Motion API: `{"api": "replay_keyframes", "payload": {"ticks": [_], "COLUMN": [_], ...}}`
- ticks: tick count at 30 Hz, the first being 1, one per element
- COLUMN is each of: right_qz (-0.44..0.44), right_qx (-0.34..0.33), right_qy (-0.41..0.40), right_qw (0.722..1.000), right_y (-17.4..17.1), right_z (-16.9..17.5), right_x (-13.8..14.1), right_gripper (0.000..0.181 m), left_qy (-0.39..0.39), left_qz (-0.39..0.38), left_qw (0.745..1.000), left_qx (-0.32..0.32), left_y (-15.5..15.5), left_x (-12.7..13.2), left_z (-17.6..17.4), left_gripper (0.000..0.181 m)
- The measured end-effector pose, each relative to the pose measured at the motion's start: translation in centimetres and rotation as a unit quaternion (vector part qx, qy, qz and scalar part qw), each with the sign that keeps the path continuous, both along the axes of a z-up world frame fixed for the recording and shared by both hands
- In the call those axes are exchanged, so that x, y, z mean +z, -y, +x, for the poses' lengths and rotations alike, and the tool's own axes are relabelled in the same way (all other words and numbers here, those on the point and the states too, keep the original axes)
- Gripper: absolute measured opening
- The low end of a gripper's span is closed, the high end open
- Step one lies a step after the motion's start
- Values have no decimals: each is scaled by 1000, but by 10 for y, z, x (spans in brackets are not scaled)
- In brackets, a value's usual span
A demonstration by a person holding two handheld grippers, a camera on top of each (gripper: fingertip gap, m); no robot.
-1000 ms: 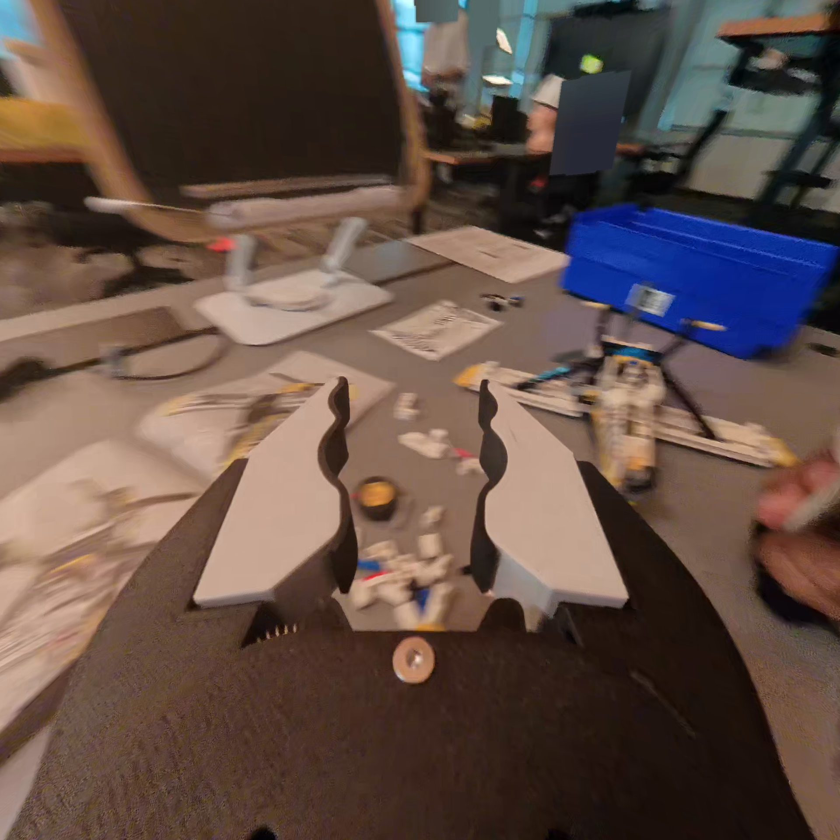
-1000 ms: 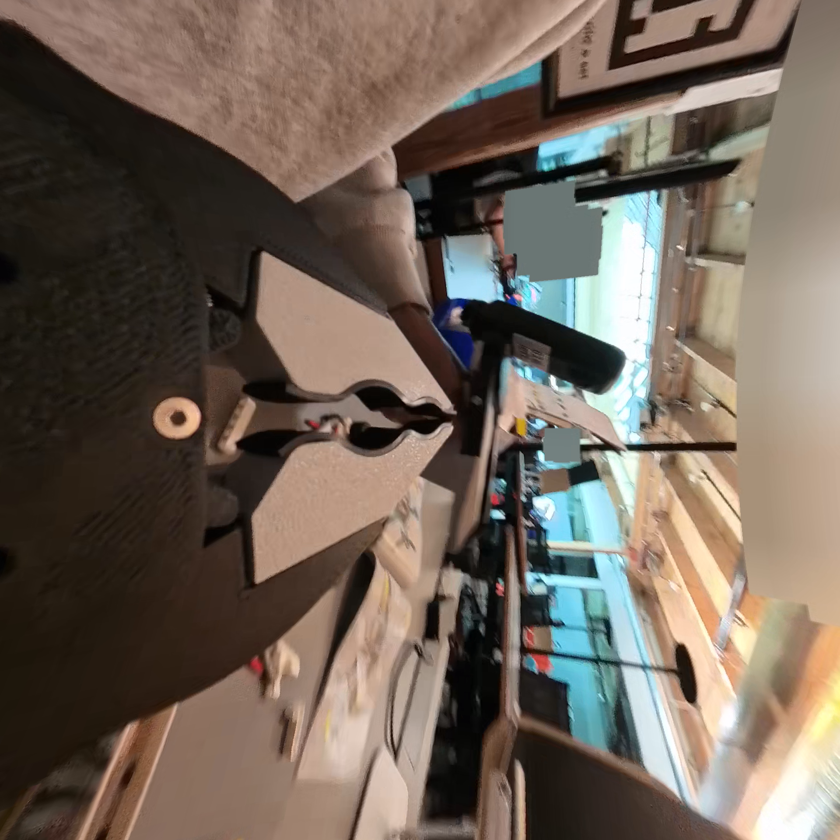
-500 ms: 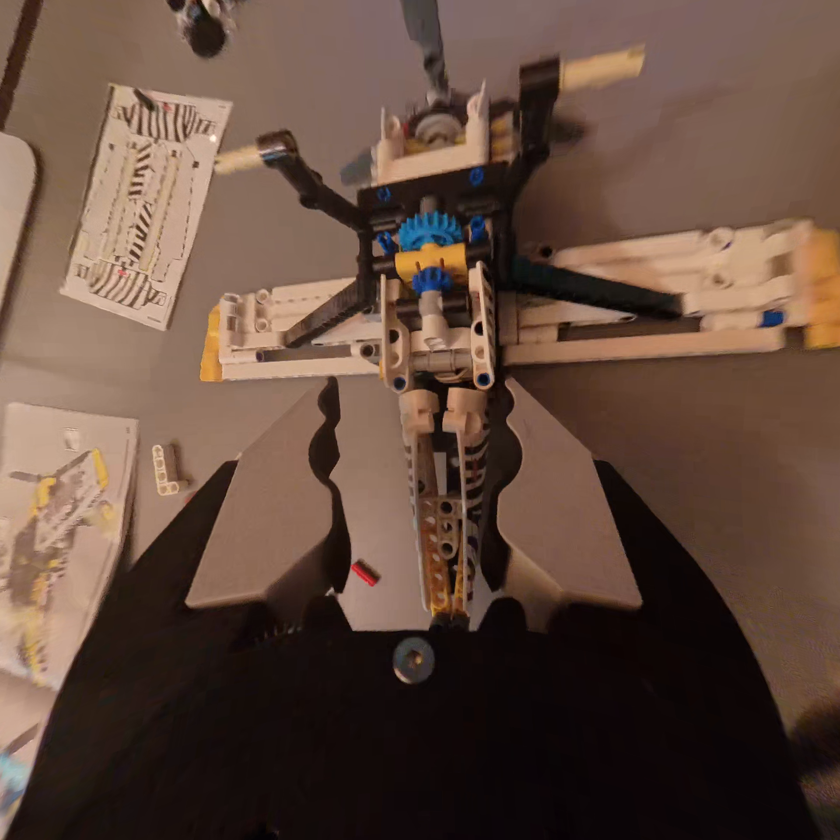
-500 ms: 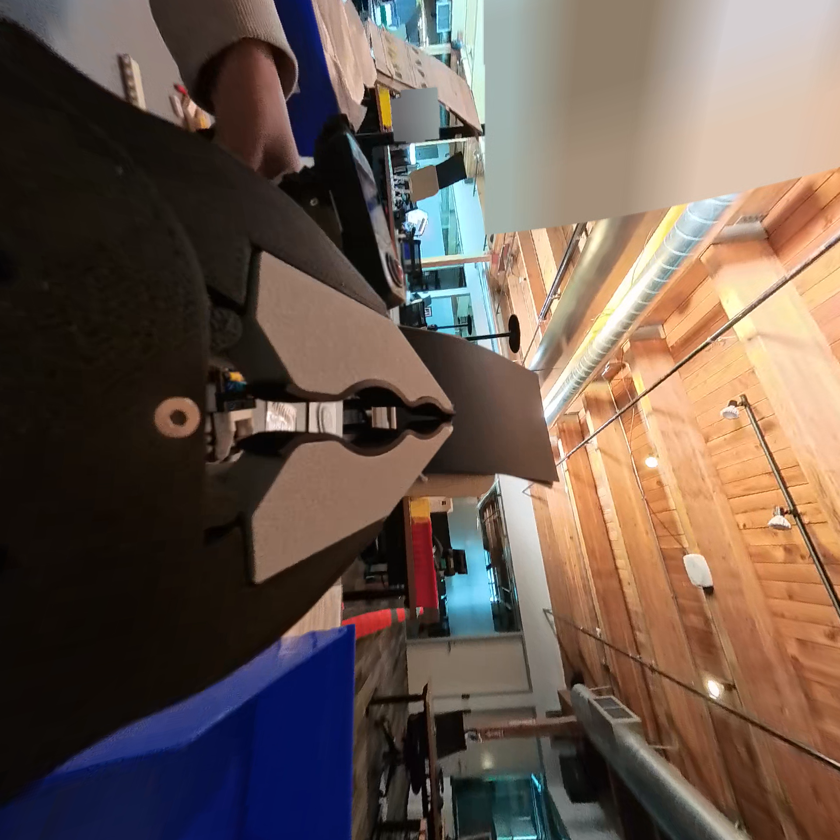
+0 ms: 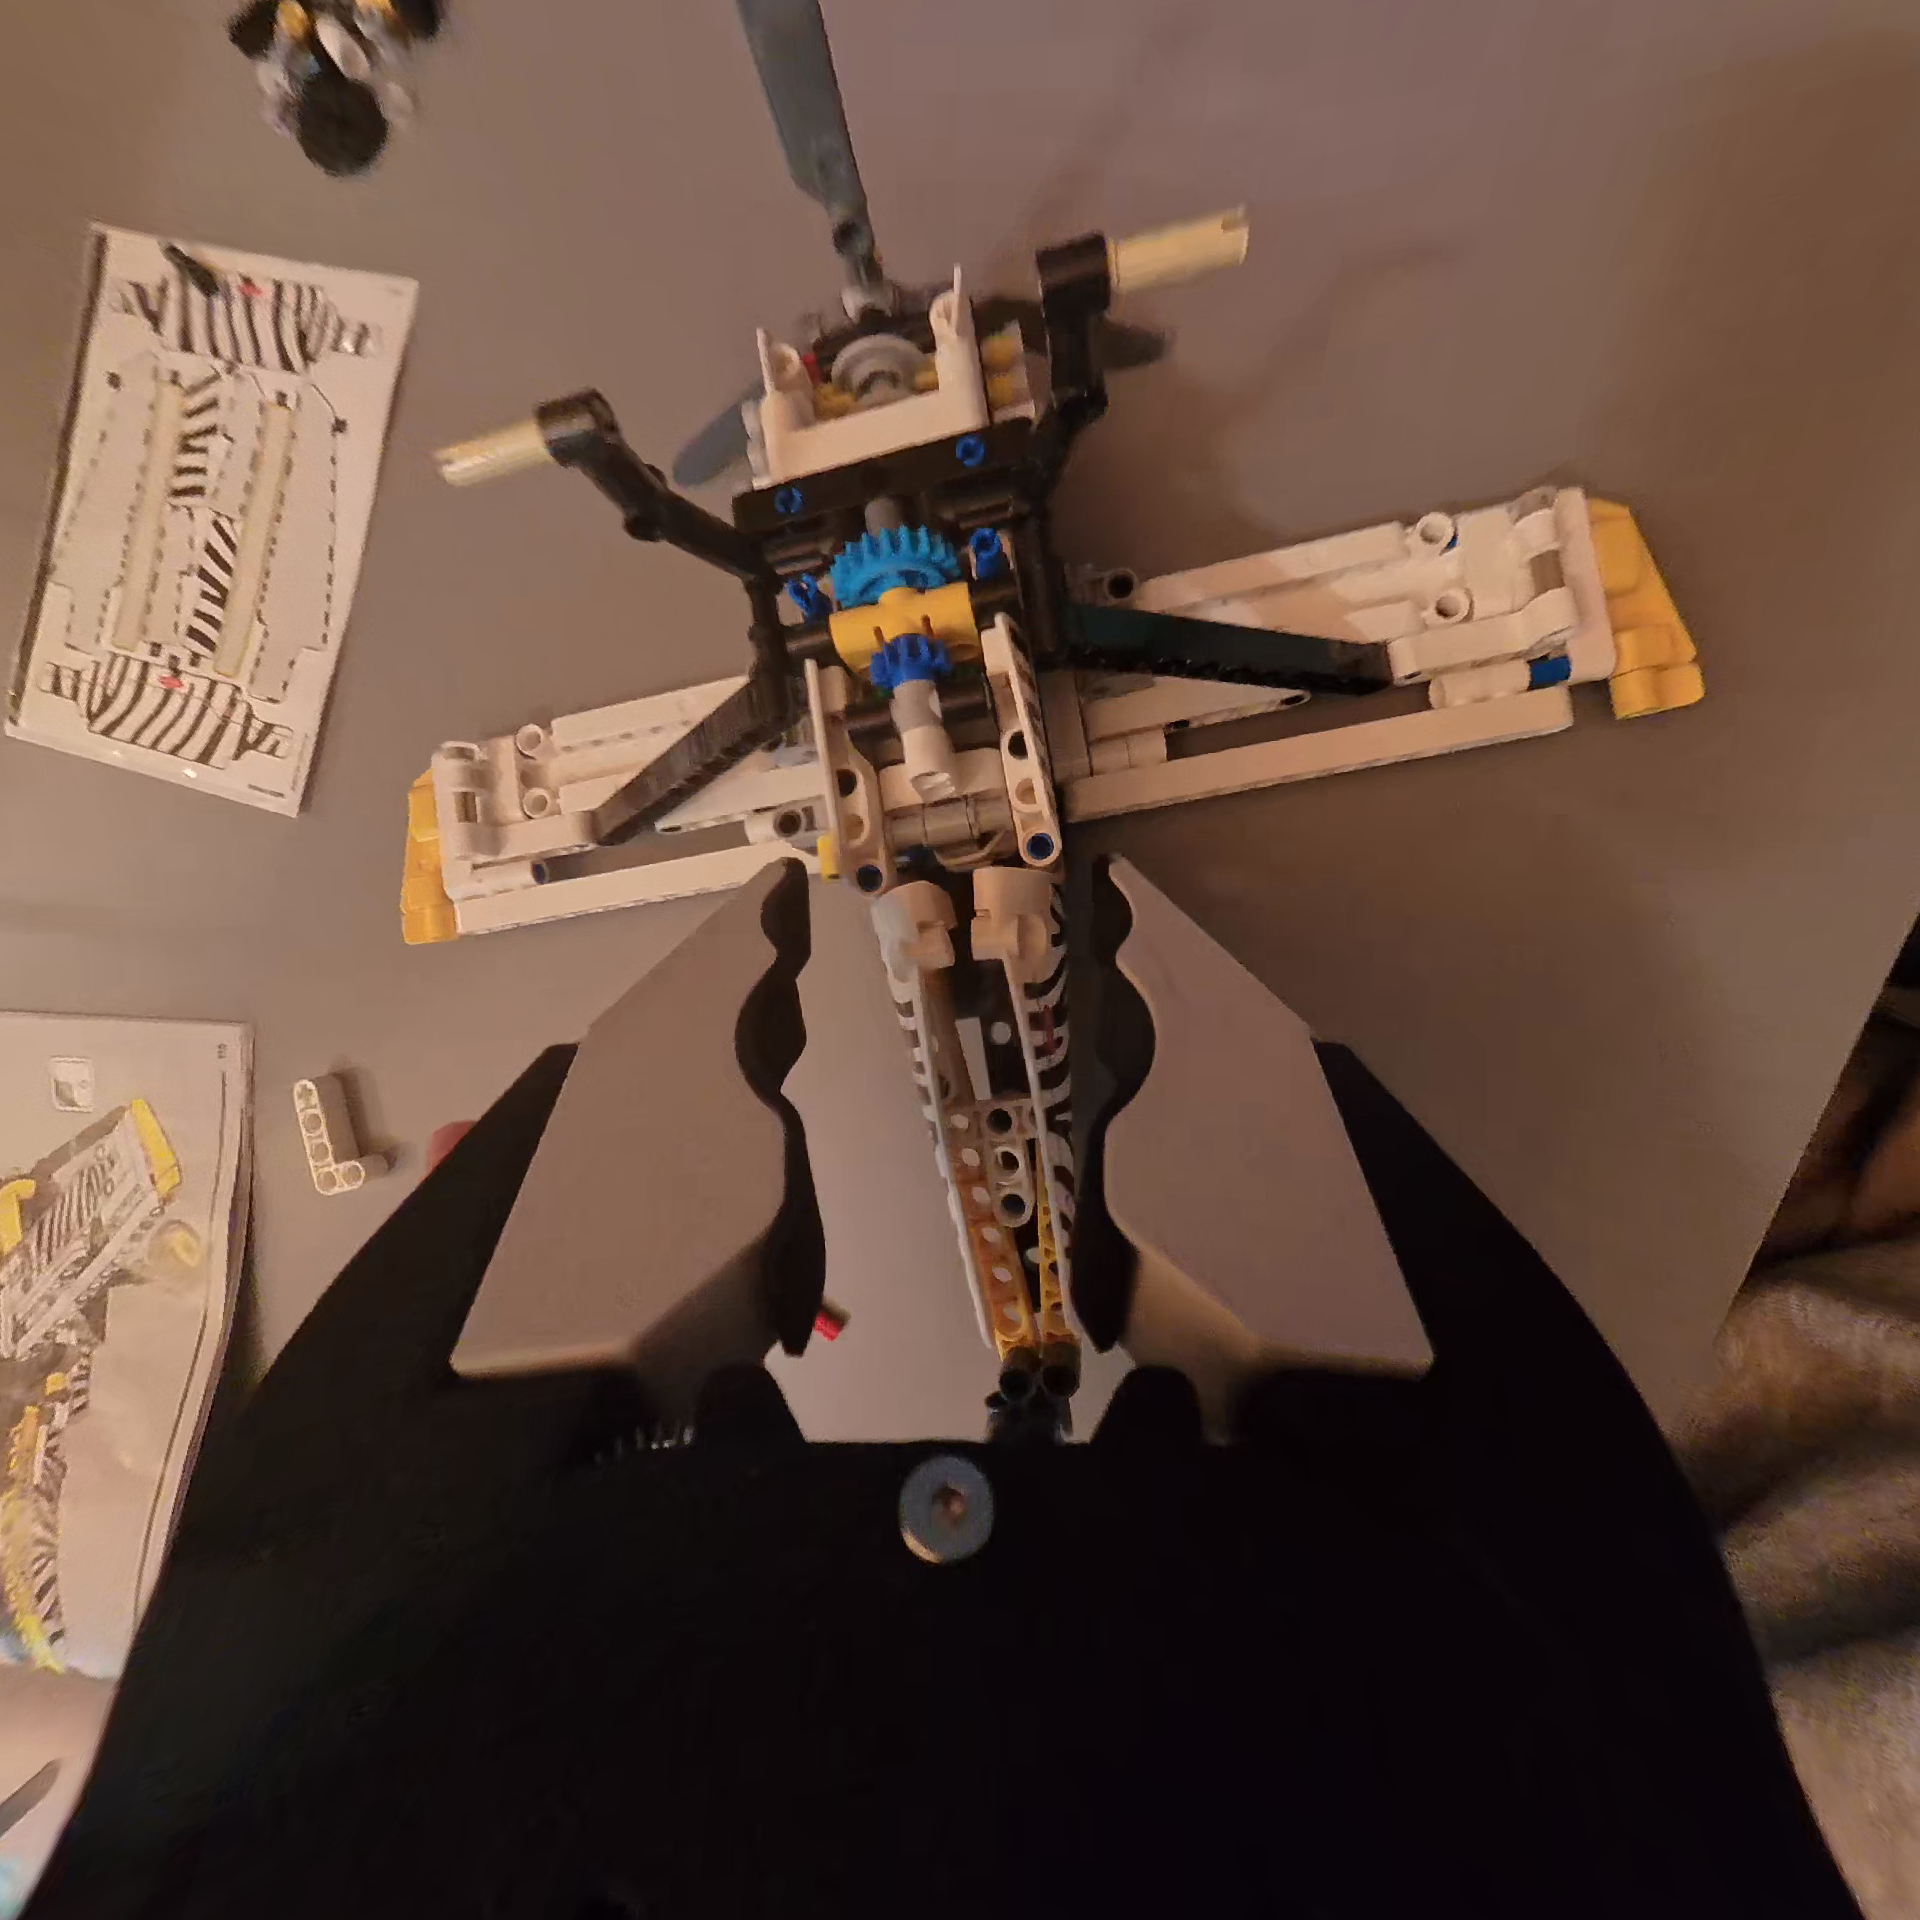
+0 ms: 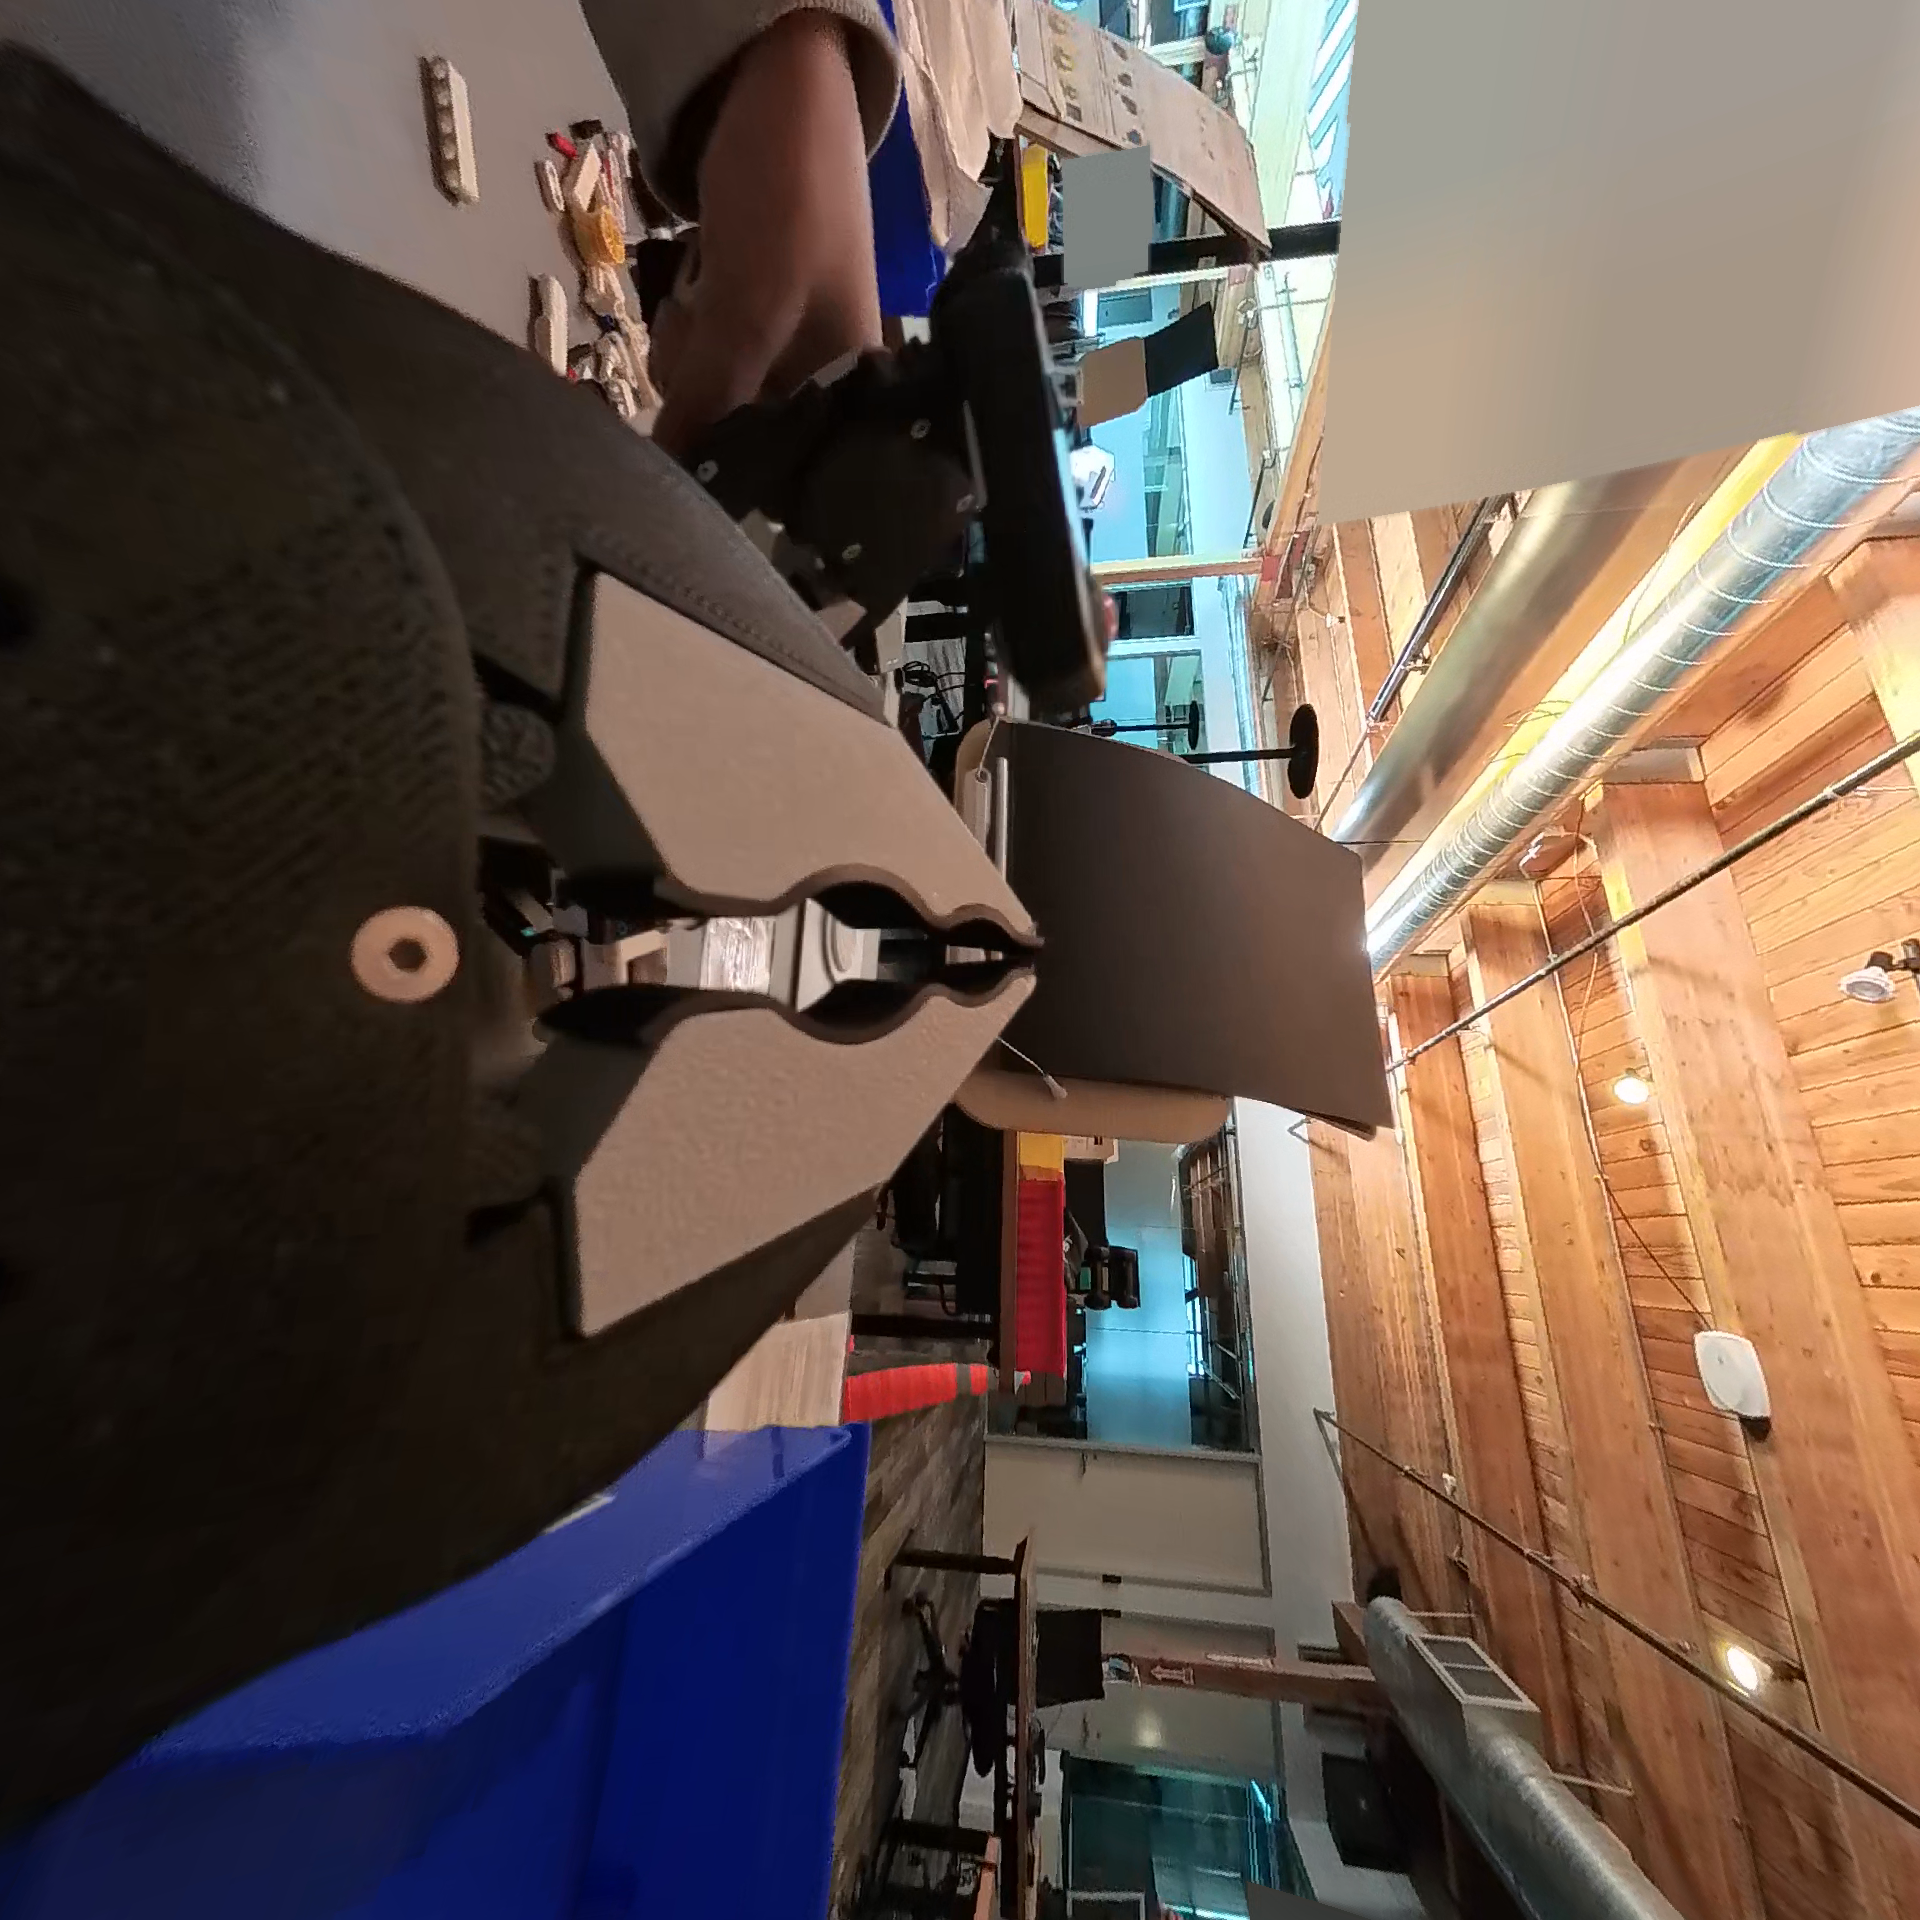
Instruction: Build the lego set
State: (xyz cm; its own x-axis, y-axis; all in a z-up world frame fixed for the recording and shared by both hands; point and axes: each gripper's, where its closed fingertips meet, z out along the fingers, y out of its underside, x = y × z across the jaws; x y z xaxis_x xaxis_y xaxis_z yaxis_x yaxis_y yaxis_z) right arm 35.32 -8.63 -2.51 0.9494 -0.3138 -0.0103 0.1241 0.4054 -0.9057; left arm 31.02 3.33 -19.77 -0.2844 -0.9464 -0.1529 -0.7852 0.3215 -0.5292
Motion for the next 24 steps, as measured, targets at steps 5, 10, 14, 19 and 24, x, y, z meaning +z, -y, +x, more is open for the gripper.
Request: {"api": "replay_keyframes", "payload": {"ticks": [5,10,14,19,24], "right_qz": [-18,-30,-78,-100,-128], "right_qx": [0,-13,-46,-103,-99], "right_qy": [-4,-36,-39,-30,-61], "right_qw": [1000,999,995,989,985], "right_y": [-10,-18,-26,-24,-32], "right_z": [4,24,39,53,64], "right_x": [-16,-44,-64,-70,-82], "right_gripper": [0,0,0,0,0], "left_qy": [85,142,234,423,568], "left_qz": [-42,-84,-139,-190,-215], "left_qw": [995,985,958,875,775], "left_qx": [12,47,93,143,175], "left_y": [-22,-73,-118,-163,-177], "left_x": [20,33,60,109,112], "left_z": [-3,-34,-74,-141,-203], "left_gripper": [55,50,44,22,1]}}
